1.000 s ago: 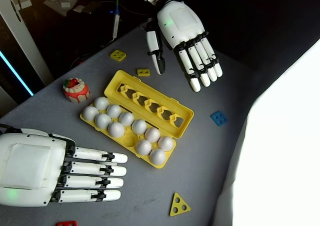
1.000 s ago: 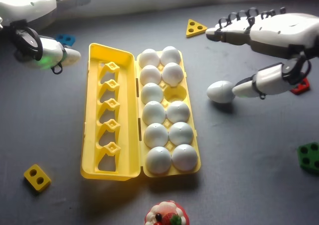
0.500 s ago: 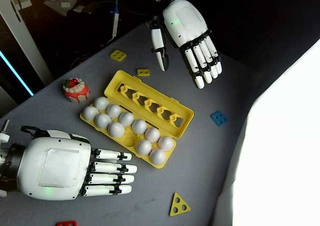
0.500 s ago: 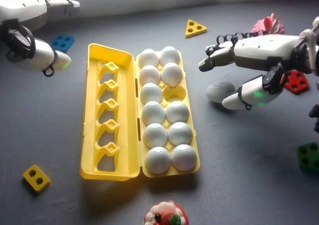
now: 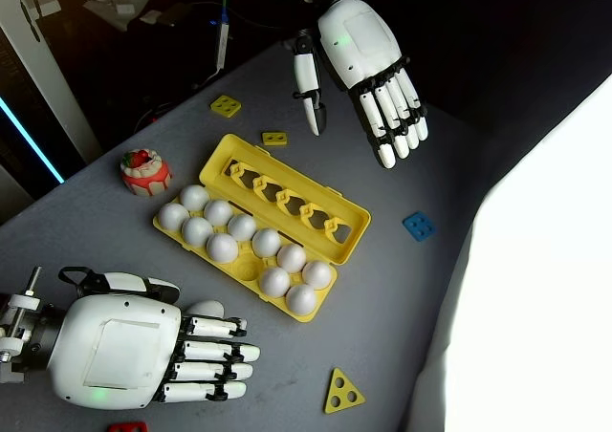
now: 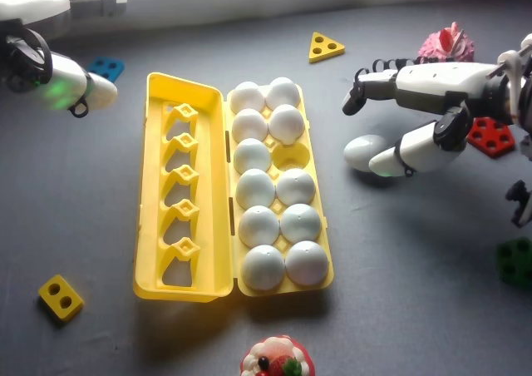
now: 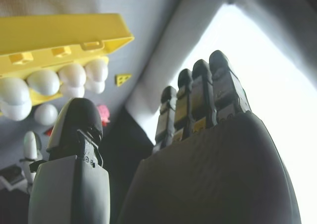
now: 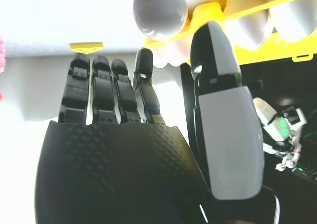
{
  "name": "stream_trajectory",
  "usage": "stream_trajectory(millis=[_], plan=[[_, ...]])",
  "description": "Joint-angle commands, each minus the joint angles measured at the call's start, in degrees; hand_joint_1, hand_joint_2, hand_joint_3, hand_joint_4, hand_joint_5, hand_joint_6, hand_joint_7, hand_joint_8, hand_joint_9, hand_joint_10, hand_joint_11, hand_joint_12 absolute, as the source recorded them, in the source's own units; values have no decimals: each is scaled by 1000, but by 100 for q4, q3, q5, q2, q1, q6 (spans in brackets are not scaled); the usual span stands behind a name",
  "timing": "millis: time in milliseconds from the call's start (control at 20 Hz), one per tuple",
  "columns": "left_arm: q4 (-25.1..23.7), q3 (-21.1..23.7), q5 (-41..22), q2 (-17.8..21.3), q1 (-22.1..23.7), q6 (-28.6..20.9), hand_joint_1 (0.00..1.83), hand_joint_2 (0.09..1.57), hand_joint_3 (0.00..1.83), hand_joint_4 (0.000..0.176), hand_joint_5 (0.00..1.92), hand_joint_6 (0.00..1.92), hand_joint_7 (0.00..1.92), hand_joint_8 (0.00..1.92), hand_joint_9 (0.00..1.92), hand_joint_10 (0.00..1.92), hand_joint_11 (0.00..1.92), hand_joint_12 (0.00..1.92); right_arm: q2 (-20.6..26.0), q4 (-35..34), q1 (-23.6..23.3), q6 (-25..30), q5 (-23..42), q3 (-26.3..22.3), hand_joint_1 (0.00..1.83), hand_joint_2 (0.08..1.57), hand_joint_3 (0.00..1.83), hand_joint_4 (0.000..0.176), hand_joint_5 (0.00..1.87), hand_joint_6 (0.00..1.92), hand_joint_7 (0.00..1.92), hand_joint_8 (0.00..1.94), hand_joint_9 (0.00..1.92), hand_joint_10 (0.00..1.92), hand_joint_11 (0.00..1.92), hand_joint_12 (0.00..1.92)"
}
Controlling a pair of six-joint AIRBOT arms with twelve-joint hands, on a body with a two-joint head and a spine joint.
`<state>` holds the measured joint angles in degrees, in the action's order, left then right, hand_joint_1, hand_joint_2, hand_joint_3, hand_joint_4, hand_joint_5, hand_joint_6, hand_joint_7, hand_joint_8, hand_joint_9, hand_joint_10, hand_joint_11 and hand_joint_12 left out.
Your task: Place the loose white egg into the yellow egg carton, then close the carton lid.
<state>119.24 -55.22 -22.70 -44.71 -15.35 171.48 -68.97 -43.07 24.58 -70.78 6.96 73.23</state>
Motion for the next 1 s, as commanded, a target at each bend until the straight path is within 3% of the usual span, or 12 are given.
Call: stream_trajectory(millis=[0, 200, 500, 650, 750, 850, 950], plan=[[-134, 2, 163, 41, 62, 29, 609, 1249, 0, 68, 62, 7, 109, 2, 91, 6, 0, 350, -41, -46, 13, -12, 448, 74, 947, 1135, 0, 0, 61, 694, 0, 0, 0, 0, 0, 0], [-143, 15, 78, 57, 153, 29, 595, 1249, 0, 69, 63, 3, 99, 3, 63, 3, 0, 231, -281, -52, 137, -102, 506, 310, 951, 1127, 0, 0, 62, 695, 0, 0, 0, 0, 0, 0], [-193, 129, -51, 88, 162, 28, 606, 1247, 0, 68, 64, 4, 107, 2, 85, 3, 0, 330, -388, -112, 172, -107, 524, 455, 940, 1128, 0, 0, 58, 673, 0, 0, 0, 0, 0, 0], [-209, 142, -153, 90, 136, -37, 604, 1254, 2, 68, 40, 4, 81, 4, 62, 2, 0, 219, -397, -113, 192, -109, 523, 464, 927, 1138, 0, 0, 49, 671, 0, 0, 0, 0, 0, 0], [-208, 142, -212, 90, 135, -50, 606, 1244, 0, 78, 40, 1, 97, 3, 81, 6, 0, 265, -406, -113, 193, -110, 522, 464, 962, 1127, 0, 0, 67, 688, 0, 0, 0, 0, 0, 0], [-206, 137, -226, 90, 136, -51, 620, 1232, 0, 74, 70, 10, 116, 6, 104, 11, 0, 393, -411, -112, 194, -115, 523, 463, 958, 1127, 0, 0, 69, 705, 0, 0, 0, 0, 0, 0], [-208, 140, -238, 89, 127, -10, 610, 1243, 0, 70, 66, 4, 108, 0, 99, 5, 0, 345, -411, -112, 196, -125, 525, 463, 930, 1147, 4, 0, 12, 788, 0, 0, 0, 0, 0, 0]])
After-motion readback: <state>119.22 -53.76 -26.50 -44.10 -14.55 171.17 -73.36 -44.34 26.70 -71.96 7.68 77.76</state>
